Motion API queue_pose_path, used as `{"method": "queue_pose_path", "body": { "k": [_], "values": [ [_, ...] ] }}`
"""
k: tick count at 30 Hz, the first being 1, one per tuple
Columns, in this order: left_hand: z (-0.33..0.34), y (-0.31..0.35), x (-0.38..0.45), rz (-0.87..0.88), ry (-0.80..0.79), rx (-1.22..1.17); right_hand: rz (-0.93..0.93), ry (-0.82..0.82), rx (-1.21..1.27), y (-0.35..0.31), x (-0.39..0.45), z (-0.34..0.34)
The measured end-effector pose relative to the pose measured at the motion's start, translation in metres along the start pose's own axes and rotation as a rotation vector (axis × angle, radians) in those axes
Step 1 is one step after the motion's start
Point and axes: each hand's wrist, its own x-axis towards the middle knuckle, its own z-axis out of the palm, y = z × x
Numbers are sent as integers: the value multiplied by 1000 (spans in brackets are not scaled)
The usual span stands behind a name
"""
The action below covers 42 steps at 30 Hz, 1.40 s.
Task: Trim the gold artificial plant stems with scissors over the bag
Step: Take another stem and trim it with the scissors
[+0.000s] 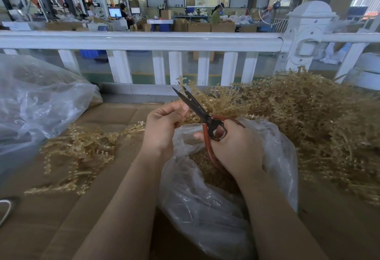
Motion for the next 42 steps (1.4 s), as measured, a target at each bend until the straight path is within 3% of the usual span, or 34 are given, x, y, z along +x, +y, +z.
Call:
{"method": "queue_pose_path", "body": {
  "k": [8, 13, 22, 33, 38, 42],
  "values": [
    [-1, 1, -2, -120, 125, 55, 22, -88, -22, 9, 1, 5],
    [-4, 4, 2, -180, 208, -55, 34, -100, 7, 8, 0, 6],
    [4, 0, -3, -351, 17, 105, 240, -59, 375, 6, 6, 7],
    [5, -2, -4, -348, -172, 160, 340, -20, 493, 8, 10, 6],
    [5, -3, -5, -340, -196, 197, 304, -34, 529, 5, 9, 4],
    [5, -2, -5, -346, -118, 157, 264, -47, 551, 4, 6, 4]
  ]
}}
